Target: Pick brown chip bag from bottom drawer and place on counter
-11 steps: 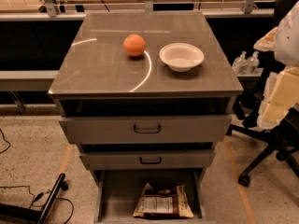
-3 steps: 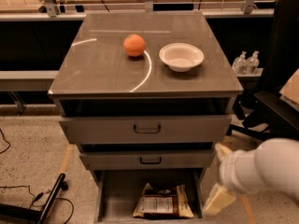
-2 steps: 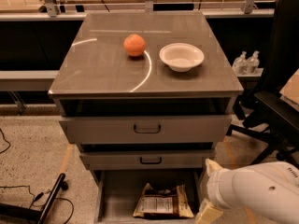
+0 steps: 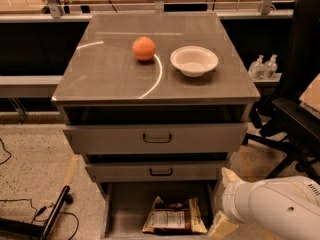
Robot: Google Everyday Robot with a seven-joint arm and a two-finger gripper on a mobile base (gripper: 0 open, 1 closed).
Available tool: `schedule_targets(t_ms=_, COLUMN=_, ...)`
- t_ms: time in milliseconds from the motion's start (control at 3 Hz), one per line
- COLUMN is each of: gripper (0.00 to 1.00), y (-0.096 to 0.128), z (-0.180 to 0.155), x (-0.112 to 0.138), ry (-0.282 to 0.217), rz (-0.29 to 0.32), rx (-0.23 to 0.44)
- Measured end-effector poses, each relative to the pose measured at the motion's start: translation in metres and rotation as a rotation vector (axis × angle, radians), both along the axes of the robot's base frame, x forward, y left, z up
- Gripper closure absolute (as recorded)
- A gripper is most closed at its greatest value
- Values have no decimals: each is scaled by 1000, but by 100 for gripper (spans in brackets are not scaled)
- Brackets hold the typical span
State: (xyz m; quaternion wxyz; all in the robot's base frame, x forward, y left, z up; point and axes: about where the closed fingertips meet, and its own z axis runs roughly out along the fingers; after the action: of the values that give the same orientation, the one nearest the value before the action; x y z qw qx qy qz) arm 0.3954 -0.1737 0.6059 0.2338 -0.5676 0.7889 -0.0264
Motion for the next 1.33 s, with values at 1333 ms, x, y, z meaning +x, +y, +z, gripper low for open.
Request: schedule_targets(t_ms=1333, gripper=0, y=57, z=-120, x=29, ry=77, rz=82, rx=32)
